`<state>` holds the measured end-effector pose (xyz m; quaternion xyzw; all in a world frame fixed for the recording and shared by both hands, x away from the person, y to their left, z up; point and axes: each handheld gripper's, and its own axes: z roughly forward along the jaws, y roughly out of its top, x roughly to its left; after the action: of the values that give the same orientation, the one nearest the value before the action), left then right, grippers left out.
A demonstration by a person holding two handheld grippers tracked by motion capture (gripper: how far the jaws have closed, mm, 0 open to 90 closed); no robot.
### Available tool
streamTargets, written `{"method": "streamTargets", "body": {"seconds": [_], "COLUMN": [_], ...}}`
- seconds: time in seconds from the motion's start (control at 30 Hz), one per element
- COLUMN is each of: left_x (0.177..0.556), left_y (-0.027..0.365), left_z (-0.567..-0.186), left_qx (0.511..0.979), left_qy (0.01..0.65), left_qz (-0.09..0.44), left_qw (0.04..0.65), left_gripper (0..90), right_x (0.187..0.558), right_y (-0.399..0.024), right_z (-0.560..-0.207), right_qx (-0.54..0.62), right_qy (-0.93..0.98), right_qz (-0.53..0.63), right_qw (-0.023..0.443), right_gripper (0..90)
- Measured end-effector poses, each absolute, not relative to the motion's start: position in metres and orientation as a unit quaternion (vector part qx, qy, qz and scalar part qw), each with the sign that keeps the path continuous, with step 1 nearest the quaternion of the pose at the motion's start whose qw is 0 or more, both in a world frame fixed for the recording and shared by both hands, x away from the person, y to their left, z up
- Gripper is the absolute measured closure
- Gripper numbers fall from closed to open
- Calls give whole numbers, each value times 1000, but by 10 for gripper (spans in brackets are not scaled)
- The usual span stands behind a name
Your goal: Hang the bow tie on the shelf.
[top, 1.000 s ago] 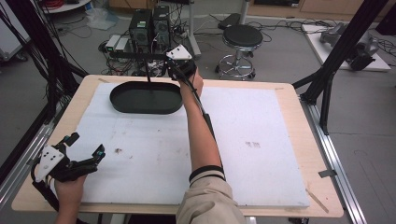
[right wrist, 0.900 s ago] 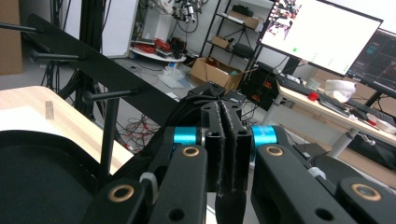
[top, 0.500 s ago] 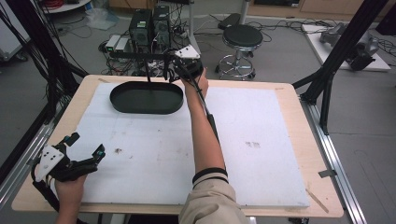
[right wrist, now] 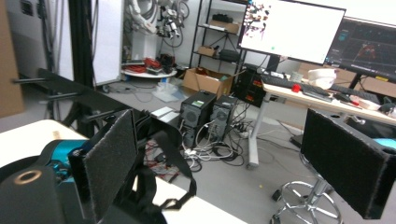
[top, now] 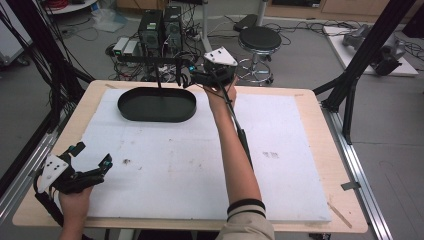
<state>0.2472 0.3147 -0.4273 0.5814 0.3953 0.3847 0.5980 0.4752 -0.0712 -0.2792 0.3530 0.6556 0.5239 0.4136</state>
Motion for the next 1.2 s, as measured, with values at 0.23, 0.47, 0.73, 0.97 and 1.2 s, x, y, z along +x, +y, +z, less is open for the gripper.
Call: {"method": "streamTargets", "body": {"seconds": [0.23,0.47,0.73,0.97,1.2], "left_x": [246,245,245,244,243], "left_y": [314,312,311,310,307], "left_z": [-425,-425,-424,-423,-422], "left_qx": [579,583,586,588,592], "left_qy": [396,394,392,390,384], "left_qz": [384,385,386,388,391], "left_qw": [600,597,595,594,591], "left_gripper": [17,17,17,17,17], "right_x": [433,389,340,295,264], "right_y": [-105,-148,-193,-235,-267], "right_z": [-269,-274,-284,-305,-329], "right_qx": [358,362,370,384,394], "right_qy": [643,610,579,556,539], "right_qz": [545,570,589,595,600], "right_qw": [403,415,424,435,439], "right_gripper": [8,8,8,8,8]}}
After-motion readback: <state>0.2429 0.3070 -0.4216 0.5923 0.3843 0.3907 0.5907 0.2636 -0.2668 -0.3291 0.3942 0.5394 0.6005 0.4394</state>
